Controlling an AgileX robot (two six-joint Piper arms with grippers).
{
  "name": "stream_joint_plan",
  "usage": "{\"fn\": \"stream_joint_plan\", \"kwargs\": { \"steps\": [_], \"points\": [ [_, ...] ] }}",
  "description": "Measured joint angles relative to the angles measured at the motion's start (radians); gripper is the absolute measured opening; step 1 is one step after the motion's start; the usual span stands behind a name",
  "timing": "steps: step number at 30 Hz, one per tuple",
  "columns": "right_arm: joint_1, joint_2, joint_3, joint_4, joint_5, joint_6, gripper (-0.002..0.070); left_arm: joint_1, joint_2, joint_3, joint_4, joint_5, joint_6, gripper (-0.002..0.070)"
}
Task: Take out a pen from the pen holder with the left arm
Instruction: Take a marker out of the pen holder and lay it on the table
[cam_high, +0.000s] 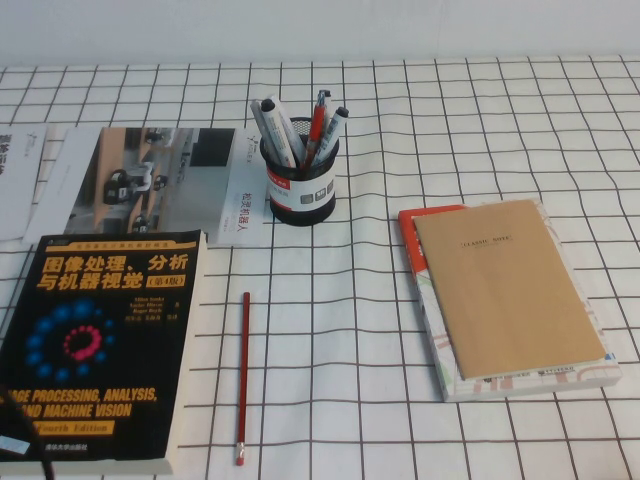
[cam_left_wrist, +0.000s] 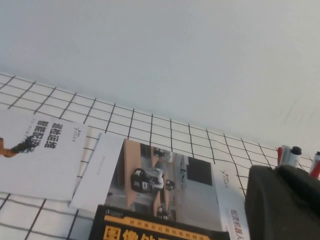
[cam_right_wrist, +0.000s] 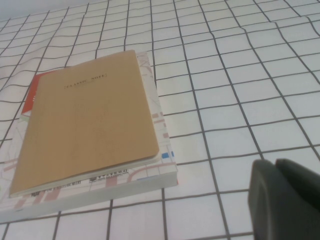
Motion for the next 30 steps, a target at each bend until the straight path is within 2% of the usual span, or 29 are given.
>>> {"fn": "stream_joint_plan", "kwargs": {
  "steps": [4, 8, 12, 15, 20, 22, 25, 30],
  "points": [
    [0.0, 0.0, 0.0, 0.0, 0.0, 0.0, -0.0016, -0.054, 0.182, -0.047, 0.031, -0.128, 0.009, -0.0001],
    [0.0, 0.0, 0.0, 0.0, 0.0, 0.0, -0.0016, -0.188, 0.36, -0.089, 0.147, -0.248, 0.009, -0.0001],
    [0.0, 0.0, 0.0, 0.0, 0.0, 0.0, -0.0017, -0.317, 0.555, -0.127, 0.187, -0.397, 0.013, 0.0013],
    [0.0, 0.0, 0.0, 0.0, 0.0, 0.0, -0.0016, -0.36, 0.695, -0.154, 0.225, -0.542, 0.014, 0.0091],
    [0.0, 0.0, 0.0, 0.0, 0.0, 0.0, -0.0016, -0.367, 0.9, -0.223, 0.278, -0.712, -0.017, 0.0348],
    [0.0, 0.0, 0.0, 0.0, 0.0, 0.0, -0.0016, -0.367, 0.967, -0.257, 0.299, -0.751, -0.073, 0.0426],
    [0.0, 0.0, 0.0, 0.0, 0.0, 0.0, -0.0016, -0.367, 1.073, -0.304, 0.344, -0.809, -0.158, 0.0467],
    [0.0, 0.0, 0.0, 0.0, 0.0, 0.0, -0.0017, -0.367, 1.219, -0.387, 0.399, -0.892, -0.243, 0.0482]
  ]
}}
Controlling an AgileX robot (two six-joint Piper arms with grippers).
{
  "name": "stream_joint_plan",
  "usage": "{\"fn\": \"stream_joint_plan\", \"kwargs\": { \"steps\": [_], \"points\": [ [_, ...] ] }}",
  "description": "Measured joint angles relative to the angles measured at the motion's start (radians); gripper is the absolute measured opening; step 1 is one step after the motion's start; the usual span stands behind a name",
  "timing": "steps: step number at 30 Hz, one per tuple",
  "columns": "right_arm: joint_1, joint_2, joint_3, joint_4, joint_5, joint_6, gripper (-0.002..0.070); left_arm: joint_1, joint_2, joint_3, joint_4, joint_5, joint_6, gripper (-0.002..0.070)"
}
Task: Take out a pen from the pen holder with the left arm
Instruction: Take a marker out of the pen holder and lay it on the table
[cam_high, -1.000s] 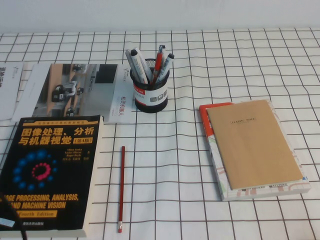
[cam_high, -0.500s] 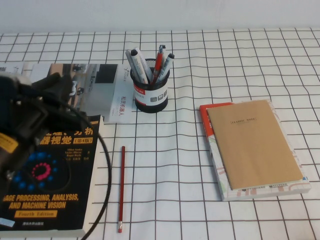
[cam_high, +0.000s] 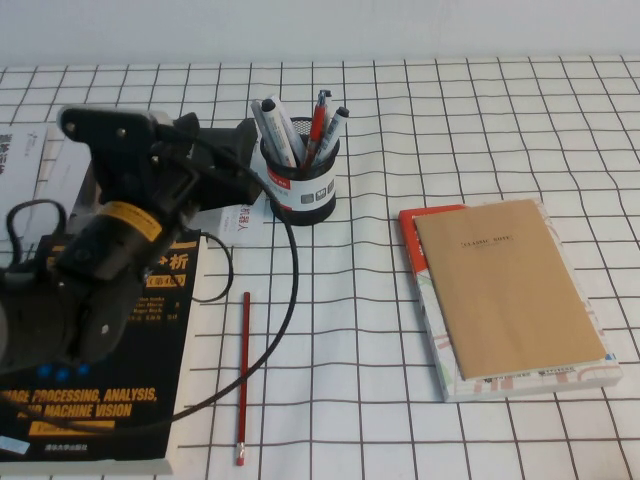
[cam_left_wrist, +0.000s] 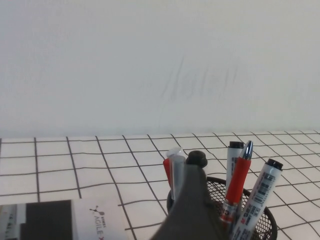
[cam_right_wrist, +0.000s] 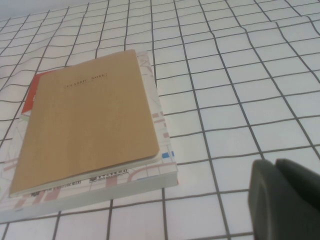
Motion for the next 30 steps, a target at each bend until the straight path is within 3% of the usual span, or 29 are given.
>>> {"fn": "stream_joint_plan", "kwargs": {
  "steps": [15, 30],
  "points": [
    [0.0, 0.0, 0.0, 0.0, 0.0, 0.0, -0.0016, -0.018, 0.321, -0.282, 0.096, -0.012, -0.105, 0.0484],
    [0.0, 0.0, 0.0, 0.0, 0.0, 0.0, -0.0017, -0.02, 0.372, -0.328, 0.048, -0.015, -0.078, 0.0484]
  ]
}}
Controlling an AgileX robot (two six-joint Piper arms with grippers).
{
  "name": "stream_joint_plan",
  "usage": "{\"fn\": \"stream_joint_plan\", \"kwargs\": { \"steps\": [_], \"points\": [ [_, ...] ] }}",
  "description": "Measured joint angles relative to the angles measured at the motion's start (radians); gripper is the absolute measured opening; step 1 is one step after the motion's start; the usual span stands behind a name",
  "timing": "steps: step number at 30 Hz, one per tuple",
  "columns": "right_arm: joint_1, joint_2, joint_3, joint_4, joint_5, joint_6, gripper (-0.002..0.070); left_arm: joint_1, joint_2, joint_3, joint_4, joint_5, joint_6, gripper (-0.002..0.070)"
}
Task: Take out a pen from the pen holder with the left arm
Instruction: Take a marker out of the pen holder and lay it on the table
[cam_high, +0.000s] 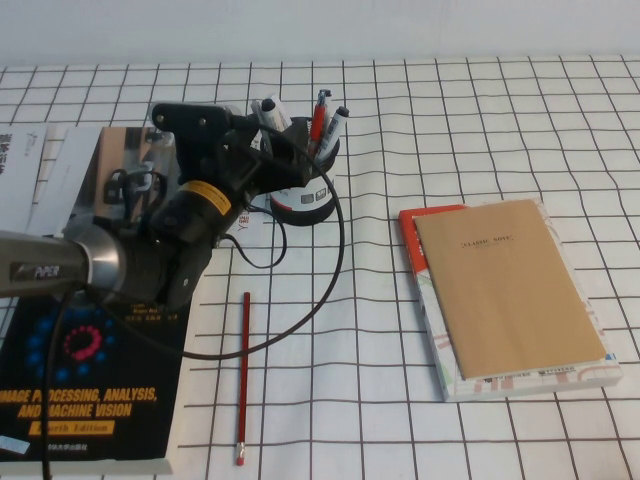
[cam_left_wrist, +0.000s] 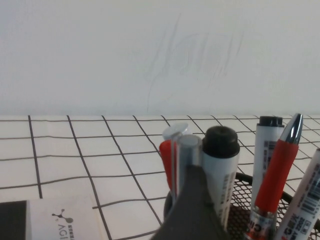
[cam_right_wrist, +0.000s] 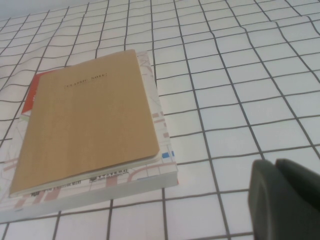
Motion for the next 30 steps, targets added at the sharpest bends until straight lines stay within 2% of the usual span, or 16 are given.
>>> {"fn": "stream_joint_plan", "kwargs": {
  "steps": [16, 19, 26, 30],
  "points": [
    [0.0, 0.0, 0.0, 0.0, 0.0, 0.0, -0.0017, 0.0, 0.044, -0.071, -0.009, -0.005, 0.036, 0.0475],
    [0.0, 0.0, 0.0, 0.0, 0.0, 0.0, -0.0017, 0.0, 0.053, -0.078, -0.009, -0.003, 0.036, 0.0427],
    [0.0, 0.0, 0.0, 0.0, 0.0, 0.0, -0.0016, 0.0, 0.055, -0.079, -0.009, -0.001, 0.036, 0.0244],
    [0.0, 0.0, 0.0, 0.0, 0.0, 0.0, -0.0017, 0.0, 0.057, -0.08, -0.009, -0.001, 0.036, 0.02]
  ]
}}
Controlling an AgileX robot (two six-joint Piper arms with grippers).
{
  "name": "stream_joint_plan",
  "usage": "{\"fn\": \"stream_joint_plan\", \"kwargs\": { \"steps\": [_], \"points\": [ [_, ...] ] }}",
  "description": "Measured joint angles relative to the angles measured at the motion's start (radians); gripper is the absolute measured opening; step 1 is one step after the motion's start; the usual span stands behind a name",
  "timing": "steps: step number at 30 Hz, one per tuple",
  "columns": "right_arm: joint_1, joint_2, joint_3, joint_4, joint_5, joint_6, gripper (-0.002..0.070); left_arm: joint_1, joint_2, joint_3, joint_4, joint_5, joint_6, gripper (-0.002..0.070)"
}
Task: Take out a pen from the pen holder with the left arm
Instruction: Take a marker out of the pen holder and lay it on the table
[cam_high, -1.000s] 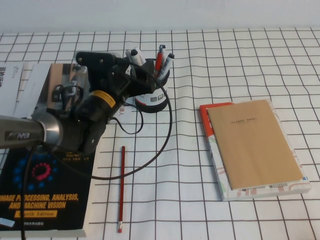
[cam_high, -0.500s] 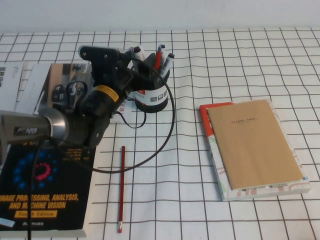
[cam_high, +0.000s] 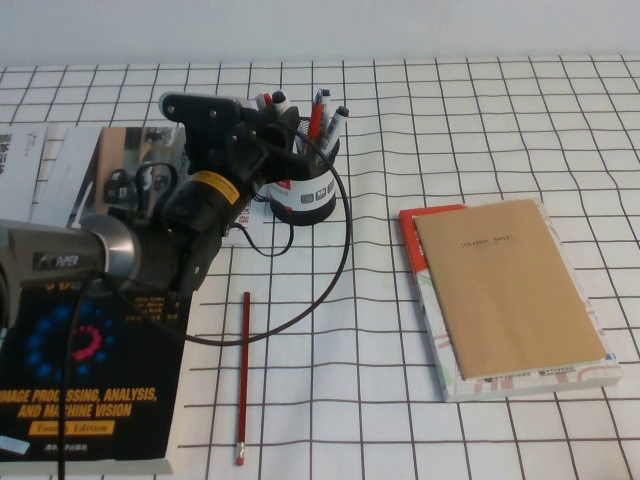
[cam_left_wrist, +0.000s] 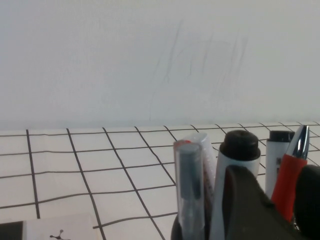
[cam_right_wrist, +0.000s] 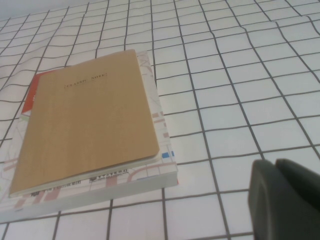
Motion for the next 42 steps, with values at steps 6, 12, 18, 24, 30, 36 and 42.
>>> {"fn": "stream_joint_plan", "kwargs": {
  "steps": [6, 12, 18, 24, 30, 36, 42],
  "points": [
    [0.0, 0.0, 0.0, 0.0, 0.0, 0.0, -0.0016, 0.0, 0.005, -0.007, 0.002, 0.008, 0.0, 0.0212],
    [0.0, 0.0, 0.0, 0.0, 0.0, 0.0, -0.0016, 0.0, 0.006, -0.058, 0.004, 0.075, 0.0, 0.0307],
    [0.0, 0.0, 0.0, 0.0, 0.0, 0.0, -0.0016, 0.0, 0.008, -0.067, 0.004, 0.088, 0.0, 0.0335],
    [0.0, 0.0, 0.0, 0.0, 0.0, 0.0, -0.0017, 0.002, 0.022, -0.069, 0.004, 0.086, 0.0, 0.0337],
    [0.0, 0.0, 0.0, 0.0, 0.0, 0.0, -0.0016, 0.006, 0.035, -0.094, 0.004, 0.084, 0.0, 0.0337],
    [0.0, 0.0, 0.0, 0.0, 0.0, 0.0, -0.0017, 0.01, 0.044, -0.116, 0.004, 0.086, 0.0, 0.0334],
    [0.0, 0.0, 0.0, 0.0, 0.0, 0.0, -0.0017, 0.01, 0.044, -0.116, 0.006, 0.109, 0.0, 0.0195]
  ]
}}
